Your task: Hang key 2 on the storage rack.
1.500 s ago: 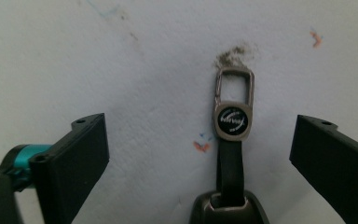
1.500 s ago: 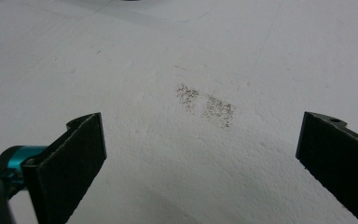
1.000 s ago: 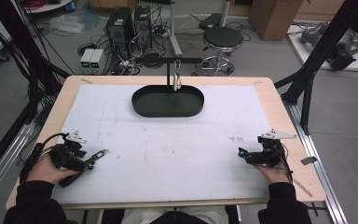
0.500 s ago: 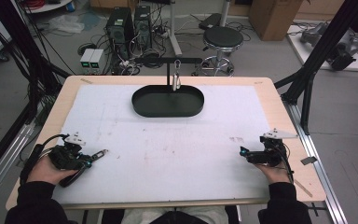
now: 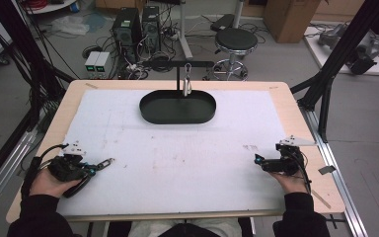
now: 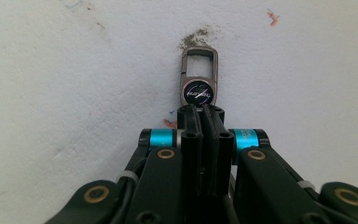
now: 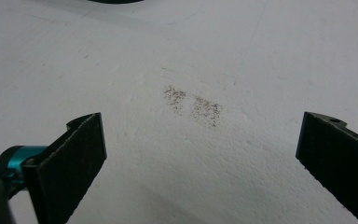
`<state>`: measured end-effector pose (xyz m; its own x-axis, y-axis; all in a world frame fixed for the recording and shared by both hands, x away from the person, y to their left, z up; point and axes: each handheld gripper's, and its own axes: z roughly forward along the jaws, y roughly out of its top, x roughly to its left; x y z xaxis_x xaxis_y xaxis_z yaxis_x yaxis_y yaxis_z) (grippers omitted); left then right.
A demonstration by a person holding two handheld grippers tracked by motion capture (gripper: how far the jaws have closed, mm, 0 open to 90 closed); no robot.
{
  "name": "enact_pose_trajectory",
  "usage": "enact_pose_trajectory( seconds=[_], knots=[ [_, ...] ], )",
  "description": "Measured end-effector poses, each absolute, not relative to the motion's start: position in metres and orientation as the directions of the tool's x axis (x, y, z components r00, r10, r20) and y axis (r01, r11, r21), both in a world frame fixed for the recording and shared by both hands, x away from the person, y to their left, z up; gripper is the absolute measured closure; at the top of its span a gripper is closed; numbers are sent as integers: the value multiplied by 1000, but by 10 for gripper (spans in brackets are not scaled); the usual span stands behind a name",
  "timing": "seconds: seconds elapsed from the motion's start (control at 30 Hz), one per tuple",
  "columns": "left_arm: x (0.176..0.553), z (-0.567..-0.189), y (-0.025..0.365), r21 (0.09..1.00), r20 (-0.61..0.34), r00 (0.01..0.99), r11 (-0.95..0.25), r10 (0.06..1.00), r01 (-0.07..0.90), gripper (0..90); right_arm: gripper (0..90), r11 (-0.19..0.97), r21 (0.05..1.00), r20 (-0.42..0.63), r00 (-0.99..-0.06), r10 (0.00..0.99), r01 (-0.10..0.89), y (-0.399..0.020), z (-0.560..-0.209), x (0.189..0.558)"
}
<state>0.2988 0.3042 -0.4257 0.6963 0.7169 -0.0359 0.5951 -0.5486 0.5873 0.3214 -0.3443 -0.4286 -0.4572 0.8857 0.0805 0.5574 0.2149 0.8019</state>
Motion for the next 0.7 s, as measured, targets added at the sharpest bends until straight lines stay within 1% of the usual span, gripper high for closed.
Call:
enact_pose_trajectory(
  seconds=[0.23,0.47,0.53,0.7],
  knots=[
    [298,-423,307,604,-40,692,-534,721,591,858,7,217,802,78,-458,886,556,-344,-428,321],
    [296,-410,306,667,-11,669,-493,743,558,857,7,221,801,75,-460,885,556,-343,-429,323],
    [296,-406,307,686,-19,673,-480,739,547,857,7,223,801,73,-461,885,556,-343,-428,324],
    [297,-400,305,699,-9,666,-472,746,538,856,7,210,807,85,-461,883,552,-343,-428,324]
  ],
)
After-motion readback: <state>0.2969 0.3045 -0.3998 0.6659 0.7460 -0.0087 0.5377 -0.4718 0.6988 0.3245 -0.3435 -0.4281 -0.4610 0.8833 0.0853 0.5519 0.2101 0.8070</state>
